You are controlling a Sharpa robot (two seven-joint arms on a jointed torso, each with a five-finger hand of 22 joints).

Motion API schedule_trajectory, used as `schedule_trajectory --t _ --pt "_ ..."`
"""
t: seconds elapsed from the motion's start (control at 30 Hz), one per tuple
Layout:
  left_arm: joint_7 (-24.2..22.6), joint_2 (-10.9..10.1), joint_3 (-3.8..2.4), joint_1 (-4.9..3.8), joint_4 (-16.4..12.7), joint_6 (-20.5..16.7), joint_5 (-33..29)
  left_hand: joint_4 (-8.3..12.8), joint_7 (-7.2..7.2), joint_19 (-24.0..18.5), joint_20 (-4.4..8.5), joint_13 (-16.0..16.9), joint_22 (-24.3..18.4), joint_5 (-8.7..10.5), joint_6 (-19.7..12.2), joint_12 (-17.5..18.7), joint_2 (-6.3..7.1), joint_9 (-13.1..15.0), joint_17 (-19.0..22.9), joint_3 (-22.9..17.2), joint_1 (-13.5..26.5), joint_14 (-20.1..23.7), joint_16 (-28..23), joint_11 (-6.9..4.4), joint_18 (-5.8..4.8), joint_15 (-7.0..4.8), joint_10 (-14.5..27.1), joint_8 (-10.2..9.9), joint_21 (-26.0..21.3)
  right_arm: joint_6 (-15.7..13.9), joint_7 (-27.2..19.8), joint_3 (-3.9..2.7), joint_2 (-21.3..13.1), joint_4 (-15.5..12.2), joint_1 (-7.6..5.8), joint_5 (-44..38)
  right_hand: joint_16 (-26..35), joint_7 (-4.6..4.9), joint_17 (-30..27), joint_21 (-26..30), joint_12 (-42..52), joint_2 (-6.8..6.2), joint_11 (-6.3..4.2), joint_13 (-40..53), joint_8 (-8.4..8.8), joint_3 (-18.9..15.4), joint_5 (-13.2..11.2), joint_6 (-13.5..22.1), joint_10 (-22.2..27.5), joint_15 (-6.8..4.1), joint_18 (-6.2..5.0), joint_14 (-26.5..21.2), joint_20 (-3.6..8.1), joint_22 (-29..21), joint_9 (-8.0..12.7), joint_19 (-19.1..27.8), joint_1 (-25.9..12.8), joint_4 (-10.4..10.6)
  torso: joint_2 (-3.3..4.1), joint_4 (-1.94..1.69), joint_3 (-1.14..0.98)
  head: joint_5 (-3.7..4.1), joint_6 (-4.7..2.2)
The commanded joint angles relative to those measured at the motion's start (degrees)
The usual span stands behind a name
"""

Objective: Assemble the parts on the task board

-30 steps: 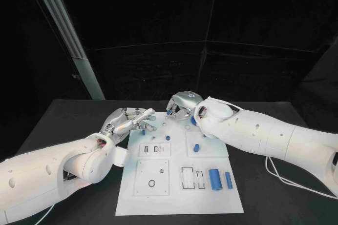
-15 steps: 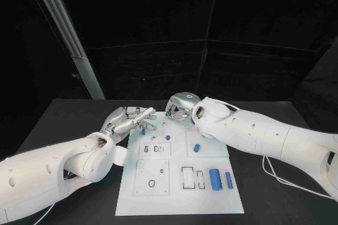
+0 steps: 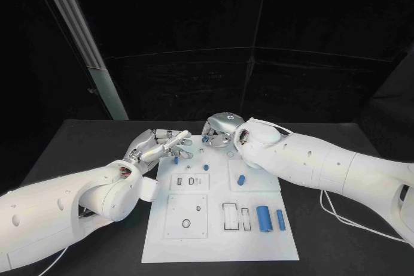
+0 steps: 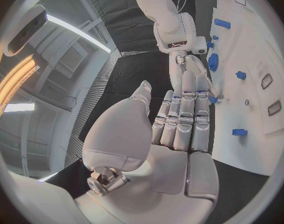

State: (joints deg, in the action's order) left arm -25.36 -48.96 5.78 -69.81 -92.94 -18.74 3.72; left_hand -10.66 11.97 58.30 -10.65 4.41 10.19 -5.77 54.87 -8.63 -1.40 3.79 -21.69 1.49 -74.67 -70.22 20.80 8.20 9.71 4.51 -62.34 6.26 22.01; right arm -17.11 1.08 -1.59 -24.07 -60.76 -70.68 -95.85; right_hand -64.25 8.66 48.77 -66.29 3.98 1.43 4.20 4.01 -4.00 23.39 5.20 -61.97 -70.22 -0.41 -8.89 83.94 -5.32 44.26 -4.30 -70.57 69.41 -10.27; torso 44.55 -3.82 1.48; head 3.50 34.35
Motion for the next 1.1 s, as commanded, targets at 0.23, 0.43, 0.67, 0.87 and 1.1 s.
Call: schedule_trajectory --t 0.23,0.43,0.67,0.87,1.1 --pt "0.15 0.11 -0.01 -0.18 -0.01 0.74 0.44 0.17 0.35 -0.10 -0.19 -0.05 -0.07 0.10 -0.03 0.34 -0.54 -0.07 -0.09 0.22 0.02 0.39 0.18 0.25 0.65 0.05 0.12 -0.26 -0.12 0.85 -0.44 -0.03 0.08 0.11 -0.10 -0.36 -0.22 0.16 -0.21 -0.37 -0.40 -0.99 0.43 -0.13 0.09 0.12 0.45 -0.07 0.58 -0.02 0.64 0.28 -0.12 -0.08 0.06 0.44 0.09 0.67 0.02 0.06 0.00 -0.09 0.15" --pt "0.18 0.11 -0.01 -0.21 -0.03 0.82 0.44 0.17 0.36 -0.10 -0.20 -0.05 -0.07 0.11 -0.05 0.35 -0.56 -0.07 -0.11 0.23 0.02 0.39 0.19 0.26 0.65 0.05 0.13 -0.27 -0.12 0.46 -0.35 -0.03 0.11 0.23 -0.10 -0.35 -0.04 0.69 -0.71 -0.16 -0.52 -1.86 0.89 -0.27 0.47 0.33 0.47 1.17 1.99 0.36 0.54 0.02 -0.38 -0.69 0.31 1.03 -0.07 1.31 0.04 -0.01 0.04 -0.07 0.14" --pt "0.26 0.01 -0.01 -0.26 -0.06 0.87 0.44 0.17 0.37 -0.10 -0.20 -0.05 -0.07 0.11 -0.08 0.36 -0.57 -0.07 -0.14 0.24 0.04 0.40 0.20 0.27 0.66 0.06 0.16 -0.29 -0.12 -1.34 -0.53 -0.03 0.17 0.39 -0.11 0.10 12.44 3.77 -17.13 9.21 0.00 -6.28 4.19 -0.33 0.98 -4.50 -0.97 22.52 15.56 3.00 -1.67 -5.60 -2.90 -14.69 1.12 9.65 -0.33 3.76 0.08 0.01 0.04 -0.09 0.06" --pt "0.34 -0.17 -0.01 -0.29 -0.09 0.96 0.44 0.17 0.39 -0.10 -0.21 -0.05 -0.07 0.11 -0.13 0.38 -0.59 -0.07 -0.19 0.27 0.05 0.41 0.20 0.28 0.66 0.07 0.19 -0.32 -0.12 -2.90 -0.79 -0.04 -1.84 -1.82 -0.11 0.96 12.08 3.66 -16.49 9.99 2.84 -5.89 3.92 0.04 -0.04 -7.86 0.40 17.76 14.85 2.75 -1.78 -3.97 -2.84 -15.66 0.33 8.65 2.20 5.55 0.09 0.09 0.01 -0.12 -0.36" --pt "0.39 -0.78 -0.01 -0.33 -0.27 1.02 0.44 0.17 0.39 -0.10 -0.21 -0.05 -0.07 0.11 -0.13 0.38 -0.59 -0.07 -0.19 0.27 0.05 0.41 0.20 0.28 0.66 0.07 0.19 -0.32 -0.12 -1.45 1.32 -0.04 -8.99 -8.19 -0.37 5.17 3.95 1.79 -5.88 3.96 10.15 -4.90 1.37 2.47 -2.07 -9.30 1.22 10.52 3.13 1.00 -0.41 -0.37 -1.51 -6.73 -0.51 3.05 1.97 7.88 -0.11 0.47 -0.05 -0.23 -0.57"
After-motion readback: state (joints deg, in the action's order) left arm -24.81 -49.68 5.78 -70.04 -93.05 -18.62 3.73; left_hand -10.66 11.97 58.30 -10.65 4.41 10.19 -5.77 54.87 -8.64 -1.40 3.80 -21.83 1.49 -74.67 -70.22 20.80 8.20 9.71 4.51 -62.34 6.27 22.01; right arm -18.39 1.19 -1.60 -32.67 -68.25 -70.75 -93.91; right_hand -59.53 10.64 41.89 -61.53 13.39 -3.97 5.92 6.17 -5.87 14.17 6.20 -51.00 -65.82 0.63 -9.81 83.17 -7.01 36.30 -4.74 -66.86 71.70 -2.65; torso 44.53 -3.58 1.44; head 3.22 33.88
